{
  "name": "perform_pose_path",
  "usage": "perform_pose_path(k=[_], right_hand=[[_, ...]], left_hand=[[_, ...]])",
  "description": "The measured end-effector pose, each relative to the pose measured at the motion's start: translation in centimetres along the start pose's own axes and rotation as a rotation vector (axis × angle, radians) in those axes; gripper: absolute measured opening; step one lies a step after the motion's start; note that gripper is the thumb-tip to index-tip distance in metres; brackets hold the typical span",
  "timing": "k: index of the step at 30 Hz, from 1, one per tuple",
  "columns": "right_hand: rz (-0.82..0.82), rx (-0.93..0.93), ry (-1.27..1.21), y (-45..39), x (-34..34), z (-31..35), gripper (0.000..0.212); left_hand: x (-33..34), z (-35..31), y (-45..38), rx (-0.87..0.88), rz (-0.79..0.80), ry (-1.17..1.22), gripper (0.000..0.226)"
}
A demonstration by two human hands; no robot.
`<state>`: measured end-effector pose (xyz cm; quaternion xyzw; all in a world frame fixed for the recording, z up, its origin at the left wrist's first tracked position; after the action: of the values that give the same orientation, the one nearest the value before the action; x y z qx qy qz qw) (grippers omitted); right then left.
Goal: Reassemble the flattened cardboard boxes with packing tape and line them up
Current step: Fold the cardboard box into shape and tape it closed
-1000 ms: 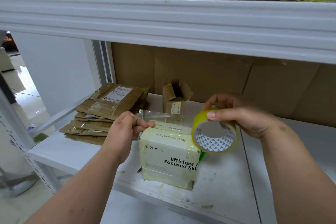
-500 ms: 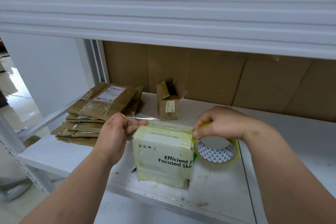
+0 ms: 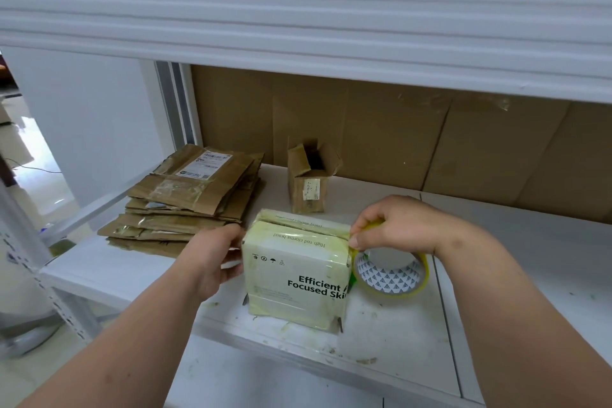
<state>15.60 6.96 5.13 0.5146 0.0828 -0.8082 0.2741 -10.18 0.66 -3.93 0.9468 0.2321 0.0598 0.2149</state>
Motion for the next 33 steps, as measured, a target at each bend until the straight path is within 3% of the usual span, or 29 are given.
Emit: perform_pose_path(k=[4,9,11,13,14,16,17,19,21,25,29,33], right_hand=[[-0.02,-0.007,-0.012,0.2,0.4,0.1,0.018],[-0.051,0.0,0.031,0.5,0.6,0.3,0.016],[-0.059,-0.003,0.05,0.8,0.6,0.5,0.017],[-0.061,0.004,0.061,1.0,0.7,0.6,0.017],[-0.062,0.009,0.063,0.9,0.7,0.7,0.018],[-0.068,0.014,0.068,0.9,0.7,0.7,0.018],[-0.069,0.018,0.073,0.9,0.7,0.7,0.019],[-0.068,0.021,0.074,1.1,0.8,0.8,0.021],[-0.07,0.023,0.039,1.4,0.9,0.6,0.021],[-0.073,0.016,-0.014,1.8,1.3,-0.2,0.024],[-0.09,0.003,-0.056,1.8,1.4,-0.3,0.023],[-0.097,-0.02,-0.076,1.4,1.7,-0.8,0.014]], left_hand=[[-0.2,0.4,0.3,-0.092,0.062,-0.135,0.02],[-1.1,-1.0,0.5,-0.001,-0.033,-0.456,0.027],[-1.0,-2.1,0.6,0.163,-0.085,-0.545,0.018],[-0.6,-3.9,1.6,0.467,-0.153,-0.563,0.011],[0.0,-5.1,2.6,0.654,-0.184,-0.582,0.019],[2.5,-6.7,5.0,0.941,-0.041,-0.74,0.04],[4.2,-6.4,5.7,0.966,0.114,-0.905,0.056],[6.5,-4.3,5.7,0.864,0.292,-1.356,0.095],[7.2,-3.0,4.9,0.839,0.227,-1.674,0.115],[7.2,-2.6,4.5,0.793,0.221,-1.788,0.111],[8.1,-3.2,5.1,0.616,0.25,-1.855,0.114],[10.6,-2.5,5.8,0.528,0.183,-1.785,0.107]])
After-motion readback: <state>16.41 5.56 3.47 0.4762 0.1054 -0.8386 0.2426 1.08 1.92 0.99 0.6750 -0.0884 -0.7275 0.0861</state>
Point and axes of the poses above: each hand's wrist, its own y-axis away from the middle knuckle, its own x-axis out of the palm, z = x × y, the point moved 5 cm from there along -y, towards the middle knuckle, and after that the axes turned 4 degrees about -x, right-handed, at the moved point
